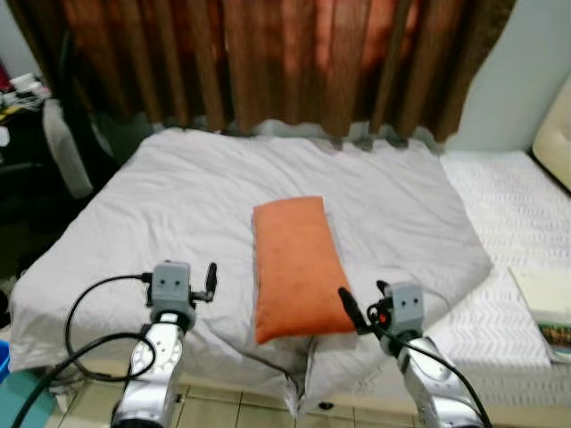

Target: Clean up the room

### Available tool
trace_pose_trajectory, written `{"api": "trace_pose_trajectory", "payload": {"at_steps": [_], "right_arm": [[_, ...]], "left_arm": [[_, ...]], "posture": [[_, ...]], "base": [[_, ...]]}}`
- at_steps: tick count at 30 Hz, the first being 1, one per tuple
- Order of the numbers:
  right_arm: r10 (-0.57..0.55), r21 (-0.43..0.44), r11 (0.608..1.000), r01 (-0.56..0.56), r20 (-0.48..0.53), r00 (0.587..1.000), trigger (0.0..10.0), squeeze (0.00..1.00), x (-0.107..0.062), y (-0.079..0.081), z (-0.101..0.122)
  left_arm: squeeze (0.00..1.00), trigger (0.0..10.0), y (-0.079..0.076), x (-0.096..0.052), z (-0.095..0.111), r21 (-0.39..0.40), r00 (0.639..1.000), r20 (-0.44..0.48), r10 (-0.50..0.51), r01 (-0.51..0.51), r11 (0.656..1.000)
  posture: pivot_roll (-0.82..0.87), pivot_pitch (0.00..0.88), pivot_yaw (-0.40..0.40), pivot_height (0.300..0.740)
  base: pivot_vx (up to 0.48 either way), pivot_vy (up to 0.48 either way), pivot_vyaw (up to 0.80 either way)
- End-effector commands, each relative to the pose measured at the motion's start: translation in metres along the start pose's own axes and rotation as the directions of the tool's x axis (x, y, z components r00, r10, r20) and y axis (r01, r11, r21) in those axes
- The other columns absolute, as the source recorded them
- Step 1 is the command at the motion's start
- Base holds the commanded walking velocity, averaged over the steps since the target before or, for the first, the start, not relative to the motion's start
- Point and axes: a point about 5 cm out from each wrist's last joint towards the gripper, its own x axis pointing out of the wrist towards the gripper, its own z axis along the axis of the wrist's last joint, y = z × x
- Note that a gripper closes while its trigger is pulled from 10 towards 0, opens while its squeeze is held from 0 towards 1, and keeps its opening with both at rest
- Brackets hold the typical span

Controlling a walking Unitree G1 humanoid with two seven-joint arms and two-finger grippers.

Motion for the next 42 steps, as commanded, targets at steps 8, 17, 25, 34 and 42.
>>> {"api": "trace_pose_trajectory", "payload": {"at_steps": [8, 17, 25, 34, 42], "right_arm": [[-0.001, 0.004, 1.000, 0.001, 0.018, 1.000, 10.0, 0.00, 0.004, 0.000, 0.007], [-0.002, 0.005, 1.000, 0.002, 0.025, 1.000, 10.0, 0.00, 0.006, 0.000, 0.008], [0.117, 0.172, 0.978, -0.120, 0.029, 0.993, 10.0, 1.00, 0.018, 0.014, 0.018], [0.363, 0.383, 0.854, -0.351, 0.042, 0.931, 10.0, 0.00, 0.035, 0.040, 0.040], [0.385, 0.390, 0.855, -0.342, -0.035, 0.922, 10.0, 0.00, 0.033, 0.037, 0.026]], "left_arm": [[0.00, 10.0, 0.002, 0.003, 0.001, 0.017, 1.000, -0.008, -0.020, 0.020, 1.000], [0.00, 10.0, 0.002, 0.003, 0.001, 0.020, 1.000, -0.006, -0.023, 0.023, 1.000], [0.00, 10.0, 0.002, -0.003, -0.006, -0.016, 0.999, -0.041, 0.019, -0.020, 1.000], [0.00, 10.0, 0.017, -0.012, -0.033, -0.252, 0.973, -0.227, 0.033, -0.091, 0.963], [0.00, 10.0, 0.031, -0.009, -0.049, -0.443, 0.948, -0.315, -0.044, -0.106, 0.890]], "posture": [[-0.04, 0.000, -0.019, 0.740], [-0.04, 0.000, -0.018, 0.740], [-0.03, 0.000, -0.017, 0.740], [-0.02, 0.132, -0.042, 0.740], [-0.01, 0.306, -0.072, 0.740]], "base": [[0.471, 0.000, -0.60], [0.477, 0.000, -0.26], [0.417, 0.000, 0.00], [0.000, 0.000, 0.00], [0.000, 0.000, 0.00]]}}
